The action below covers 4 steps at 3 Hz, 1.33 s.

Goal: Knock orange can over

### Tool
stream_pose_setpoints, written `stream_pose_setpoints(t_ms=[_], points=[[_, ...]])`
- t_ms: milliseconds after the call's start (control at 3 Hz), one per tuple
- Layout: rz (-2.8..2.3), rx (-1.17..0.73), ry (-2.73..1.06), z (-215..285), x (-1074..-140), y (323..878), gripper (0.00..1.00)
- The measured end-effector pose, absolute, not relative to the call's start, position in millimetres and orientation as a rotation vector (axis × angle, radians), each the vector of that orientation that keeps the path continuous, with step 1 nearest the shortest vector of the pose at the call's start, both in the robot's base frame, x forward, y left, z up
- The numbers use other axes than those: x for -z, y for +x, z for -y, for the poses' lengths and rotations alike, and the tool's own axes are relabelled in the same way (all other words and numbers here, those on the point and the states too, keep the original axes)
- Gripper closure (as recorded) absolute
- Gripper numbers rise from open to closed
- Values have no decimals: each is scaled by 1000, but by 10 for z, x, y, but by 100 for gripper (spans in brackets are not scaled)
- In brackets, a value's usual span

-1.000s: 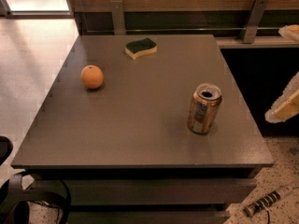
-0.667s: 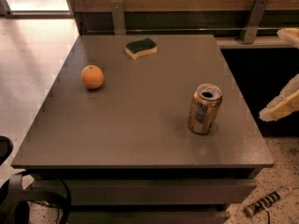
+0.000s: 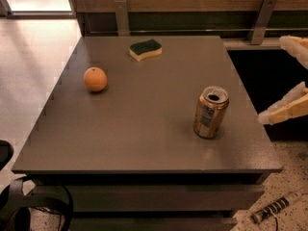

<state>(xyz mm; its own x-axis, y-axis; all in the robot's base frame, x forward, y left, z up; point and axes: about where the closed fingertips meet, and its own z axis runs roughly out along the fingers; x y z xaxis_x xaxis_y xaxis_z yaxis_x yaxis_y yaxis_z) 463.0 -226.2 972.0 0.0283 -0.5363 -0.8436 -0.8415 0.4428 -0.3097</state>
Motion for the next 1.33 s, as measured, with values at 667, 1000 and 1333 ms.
stream_pose_setpoints(t_ms=[667, 1000, 1333], points=[[-1626, -378, -1211, 2228, -9746, 4621, 0], [-1607, -420, -1152, 2198, -9553, 4640, 0], [-1556, -502, -1018, 2167, -9177, 4689, 0]])
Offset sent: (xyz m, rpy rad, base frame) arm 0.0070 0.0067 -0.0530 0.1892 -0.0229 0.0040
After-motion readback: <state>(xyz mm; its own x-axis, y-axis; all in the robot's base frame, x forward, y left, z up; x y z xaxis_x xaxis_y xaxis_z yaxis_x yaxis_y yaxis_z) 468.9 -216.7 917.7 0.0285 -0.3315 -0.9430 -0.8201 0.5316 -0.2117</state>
